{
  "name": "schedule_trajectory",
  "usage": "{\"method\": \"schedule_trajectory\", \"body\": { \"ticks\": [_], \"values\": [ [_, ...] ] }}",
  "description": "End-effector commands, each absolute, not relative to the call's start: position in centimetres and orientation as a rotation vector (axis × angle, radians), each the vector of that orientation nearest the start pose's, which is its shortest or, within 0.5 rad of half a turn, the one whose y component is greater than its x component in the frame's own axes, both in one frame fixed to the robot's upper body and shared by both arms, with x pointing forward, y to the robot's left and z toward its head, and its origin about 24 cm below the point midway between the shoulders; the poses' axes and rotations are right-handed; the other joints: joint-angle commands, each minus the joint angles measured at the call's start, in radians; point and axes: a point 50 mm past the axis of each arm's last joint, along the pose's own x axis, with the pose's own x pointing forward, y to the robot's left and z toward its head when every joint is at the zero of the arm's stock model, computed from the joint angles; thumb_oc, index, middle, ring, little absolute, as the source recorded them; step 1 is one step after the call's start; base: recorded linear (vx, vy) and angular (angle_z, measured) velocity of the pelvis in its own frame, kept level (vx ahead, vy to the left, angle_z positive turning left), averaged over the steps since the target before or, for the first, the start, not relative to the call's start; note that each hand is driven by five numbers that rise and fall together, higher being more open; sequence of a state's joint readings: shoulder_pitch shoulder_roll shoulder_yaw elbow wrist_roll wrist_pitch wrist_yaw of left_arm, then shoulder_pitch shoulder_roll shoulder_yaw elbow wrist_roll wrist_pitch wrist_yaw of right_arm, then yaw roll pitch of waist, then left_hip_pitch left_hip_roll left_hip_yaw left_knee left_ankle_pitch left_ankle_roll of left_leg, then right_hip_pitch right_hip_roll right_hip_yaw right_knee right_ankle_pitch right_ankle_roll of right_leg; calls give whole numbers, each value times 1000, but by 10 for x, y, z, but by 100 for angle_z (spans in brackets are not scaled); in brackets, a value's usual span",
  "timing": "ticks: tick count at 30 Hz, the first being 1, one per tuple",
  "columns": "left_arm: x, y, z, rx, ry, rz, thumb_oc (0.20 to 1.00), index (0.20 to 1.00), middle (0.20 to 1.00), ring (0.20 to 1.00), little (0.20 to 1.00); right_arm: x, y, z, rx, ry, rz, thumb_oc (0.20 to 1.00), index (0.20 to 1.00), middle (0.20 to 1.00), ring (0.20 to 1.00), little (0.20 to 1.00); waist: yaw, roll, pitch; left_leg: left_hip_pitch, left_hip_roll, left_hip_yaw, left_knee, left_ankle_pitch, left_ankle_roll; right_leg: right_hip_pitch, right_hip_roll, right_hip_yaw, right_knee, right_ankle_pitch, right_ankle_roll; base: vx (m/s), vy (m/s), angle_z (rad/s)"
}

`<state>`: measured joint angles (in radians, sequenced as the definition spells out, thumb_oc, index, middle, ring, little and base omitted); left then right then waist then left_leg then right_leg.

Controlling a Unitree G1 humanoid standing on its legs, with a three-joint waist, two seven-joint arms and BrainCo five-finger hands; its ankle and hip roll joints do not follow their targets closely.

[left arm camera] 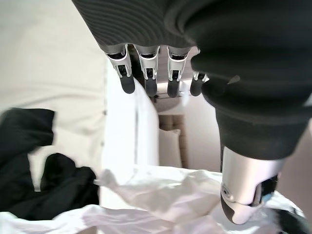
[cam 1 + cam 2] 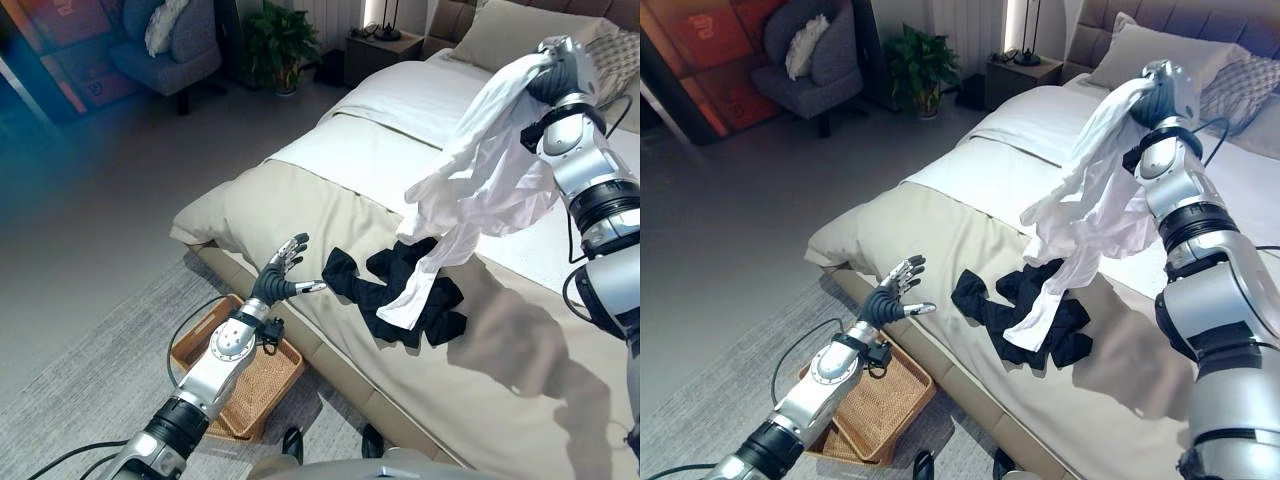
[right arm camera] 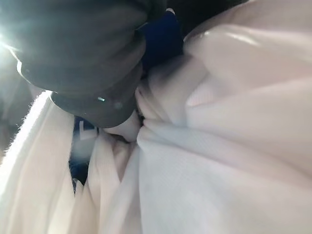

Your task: Pick up clothes into the bucket

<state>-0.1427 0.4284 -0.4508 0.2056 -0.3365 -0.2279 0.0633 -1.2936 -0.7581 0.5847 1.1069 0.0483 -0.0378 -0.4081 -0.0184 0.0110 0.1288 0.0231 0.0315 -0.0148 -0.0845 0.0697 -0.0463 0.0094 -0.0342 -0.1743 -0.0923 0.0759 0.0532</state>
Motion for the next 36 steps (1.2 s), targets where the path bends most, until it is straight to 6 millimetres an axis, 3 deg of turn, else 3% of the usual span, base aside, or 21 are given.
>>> {"method": "schedule_trajectory", "body": {
  "ticks": [1,8,14,18,20,28,32,36],
  "values": [
    [260,148,25,163,-19,-297,1000,1000,1000,1000,1000,365,-271,402,-712,-710,-760,200,200,200,200,200,19,-91,1,-37,-19,-24,60,-39,-11,26,-53,-18,24,-36,75,10,1,-3],
    [241,164,-27,267,195,-213,1000,1000,1000,1000,1000,352,-285,403,-591,-787,-875,200,200,200,200,200,21,-78,21,-51,-22,-25,63,-41,-8,10,-57,-20,26,-36,77,0,0,0],
    [222,173,-58,326,331,-171,1000,1000,1000,1000,1000,333,-301,411,-504,-880,-986,200,200,200,200,200,25,-71,28,-59,-27,-29,66,-45,-6,4,-59,-22,26,-41,78,4,0,1],
    [216,175,-67,348,370,-168,1000,1000,1000,1000,1000,323,-309,425,-493,-905,-1021,200,200,200,200,200,27,-72,28,-59,-27,-31,66,-47,-7,5,-61,-24,27,-43,79,16,-3,5],
    [211,177,-73,358,404,-163,1000,1000,1000,1000,1000,314,-312,441,-500,-935,-1031,200,200,200,200,200,26,-78,22,-57,-28,-32,65,-49,-9,10,-61,-26,25,-45,79,34,-11,1],
    [201,182,-87,391,478,-153,1000,1000,1000,1000,1000,292,-308,483,-555,-1001,-1045,200,200,200,200,200,21,-89,14,-51,-27,-40,68,-53,-15,20,-59,-38,29,-55,76,26,-11,1],
    [199,183,-89,392,495,-150,1000,1000,1000,1000,1000,296,-309,484,-585,-953,-1006,200,200,200,200,200,21,-95,17,-52,-25,-42,71,-53,-18,21,-58,-38,33,-58,73,10,-16,6],
    [197,183,-93,393,514,-150,1000,1000,1000,1000,1000,312,-307,470,-620,-860,-928,200,200,200,200,200,19,-98,21,-49,-22,-40,71,-53,-19,22,-57,-36,33,-57,73,0,0,0]
  ]
}}
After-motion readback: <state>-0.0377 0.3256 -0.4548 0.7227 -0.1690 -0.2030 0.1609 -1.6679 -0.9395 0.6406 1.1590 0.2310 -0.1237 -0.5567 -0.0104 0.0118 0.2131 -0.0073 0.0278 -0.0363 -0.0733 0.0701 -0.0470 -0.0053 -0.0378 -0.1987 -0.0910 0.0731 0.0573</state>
